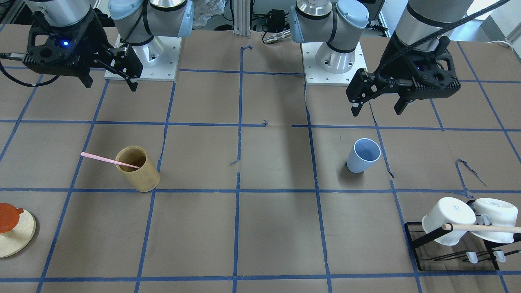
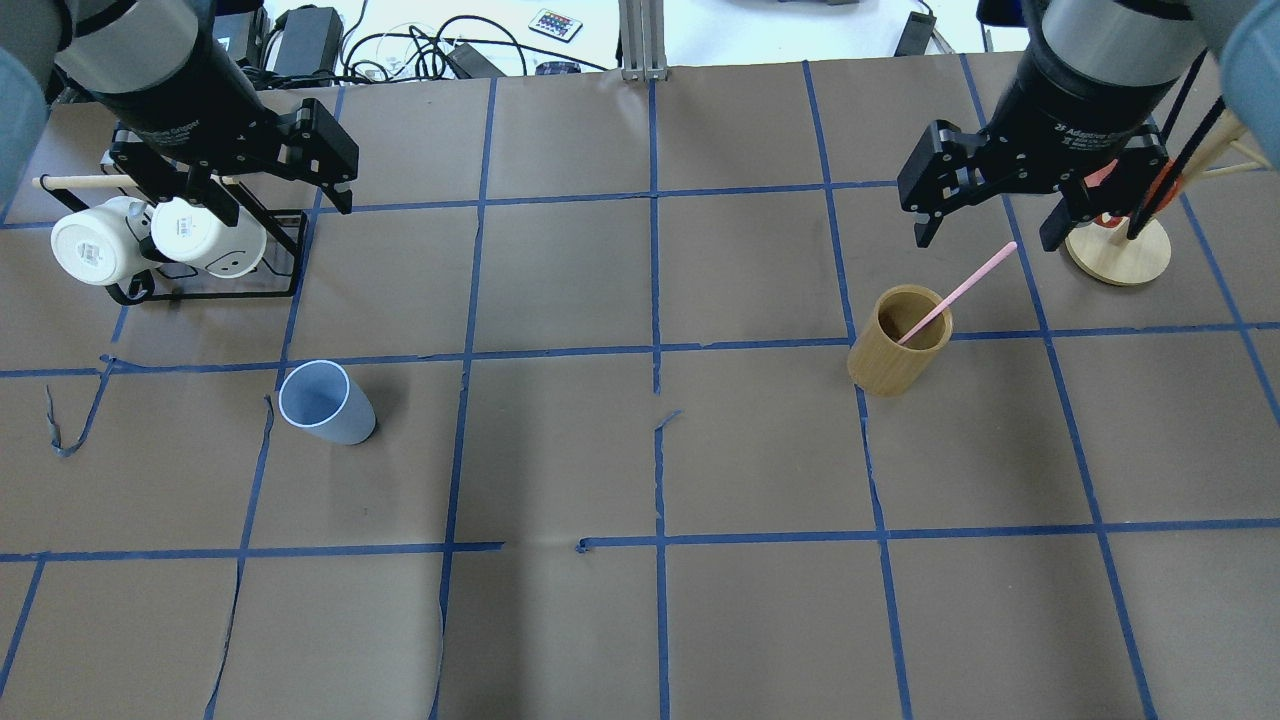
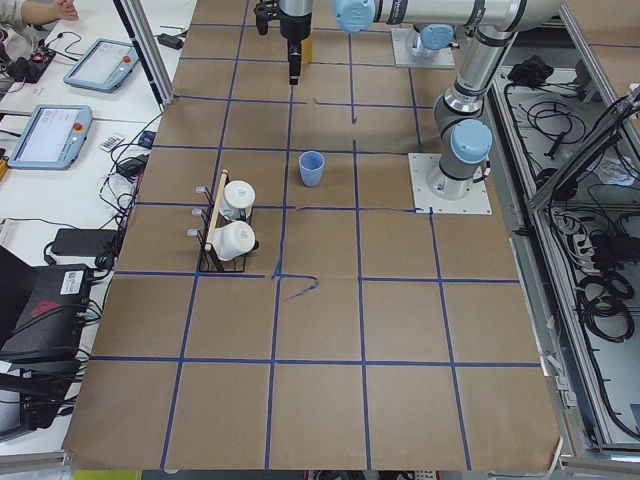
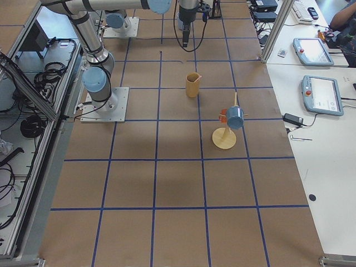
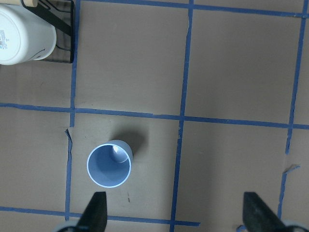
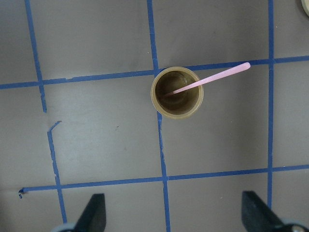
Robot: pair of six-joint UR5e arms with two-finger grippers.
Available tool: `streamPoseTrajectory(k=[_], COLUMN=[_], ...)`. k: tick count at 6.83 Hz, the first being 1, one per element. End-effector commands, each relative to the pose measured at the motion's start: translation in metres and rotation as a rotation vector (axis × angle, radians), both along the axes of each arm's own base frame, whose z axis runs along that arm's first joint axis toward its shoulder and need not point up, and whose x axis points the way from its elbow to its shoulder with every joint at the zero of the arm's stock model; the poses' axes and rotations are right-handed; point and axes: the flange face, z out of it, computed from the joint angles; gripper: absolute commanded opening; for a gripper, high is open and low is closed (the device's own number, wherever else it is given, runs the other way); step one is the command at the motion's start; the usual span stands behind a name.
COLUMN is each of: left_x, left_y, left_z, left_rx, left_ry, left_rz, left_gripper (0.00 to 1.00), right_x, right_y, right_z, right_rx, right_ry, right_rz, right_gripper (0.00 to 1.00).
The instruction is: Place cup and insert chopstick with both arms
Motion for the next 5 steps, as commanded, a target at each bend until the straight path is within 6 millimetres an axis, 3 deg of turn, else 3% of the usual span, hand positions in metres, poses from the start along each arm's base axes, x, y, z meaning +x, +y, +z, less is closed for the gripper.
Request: streamPoseTrajectory(k=[1, 4, 5], left_x=[0.000, 0.006, 0.027], left_y=[-0.004, -0.003, 0.000], left_z=[-0.006, -0.022, -0.043], left_rx=[0.012, 0.041, 0.083], left_ry=[0.003, -0.010, -0.019], left_rz=[0.001, -0.007, -0.050], left_gripper=[1.00, 1.00, 1.00], right_x=[0.000, 0.000, -0.001], right_y=[0.000, 0.000, -0.002], right_z=[0.000, -0.001, -0.004], right_rx=[0.001, 0.004, 0.012], right_ry=[0.001, 0.001, 0.000], right_rz=[0.002, 0.003, 0.031], right_gripper=[1.00, 1.00, 1.00])
